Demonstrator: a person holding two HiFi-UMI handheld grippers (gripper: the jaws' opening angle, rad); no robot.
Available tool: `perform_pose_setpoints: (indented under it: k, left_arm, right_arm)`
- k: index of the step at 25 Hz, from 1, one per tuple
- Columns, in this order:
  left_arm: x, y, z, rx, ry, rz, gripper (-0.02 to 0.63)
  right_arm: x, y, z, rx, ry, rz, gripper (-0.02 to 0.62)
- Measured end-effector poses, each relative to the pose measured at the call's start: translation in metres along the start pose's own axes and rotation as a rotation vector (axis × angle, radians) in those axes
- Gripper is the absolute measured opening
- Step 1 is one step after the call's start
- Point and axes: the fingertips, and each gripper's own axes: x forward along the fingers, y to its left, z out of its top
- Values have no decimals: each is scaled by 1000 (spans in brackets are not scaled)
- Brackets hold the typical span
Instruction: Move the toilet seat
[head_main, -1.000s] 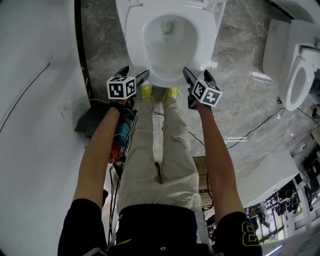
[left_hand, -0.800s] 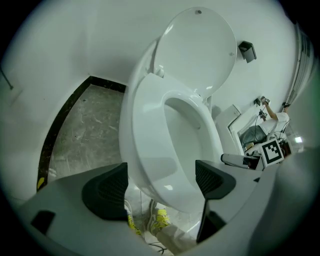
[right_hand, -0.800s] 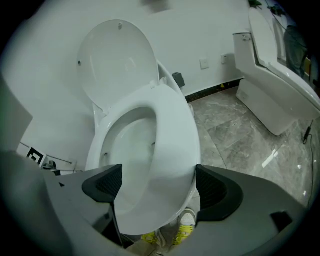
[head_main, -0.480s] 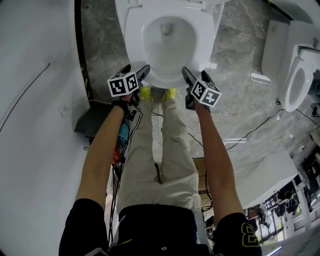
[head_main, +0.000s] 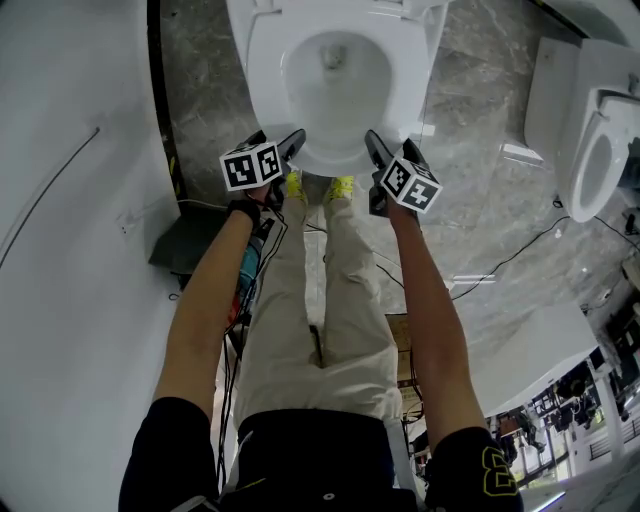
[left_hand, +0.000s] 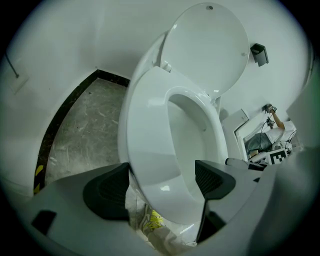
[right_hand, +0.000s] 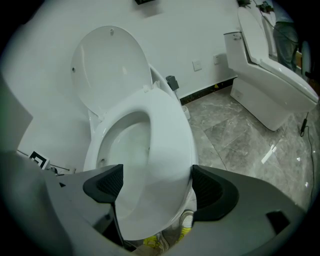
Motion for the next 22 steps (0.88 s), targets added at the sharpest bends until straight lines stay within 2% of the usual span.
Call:
perform_pose_setpoints:
  k: [6, 10, 11, 22]
  left_arm:
    - [-4, -6, 1, 16, 3, 1, 425]
    - [-8, -5, 1, 13, -2, -10, 423]
    - [-9, -4, 1, 11, -3, -13, 423]
    - [-12, -6, 4, -16, -12, -20, 411]
  right_arm:
    - [-3, -2, 3, 30, -5, 1, 443]
    - [-8, -13, 1, 83, -7, -23, 309]
    - [-8, -13, 1, 71, -6, -17, 301]
    - [-10, -8, 5, 59, -16, 12, 321]
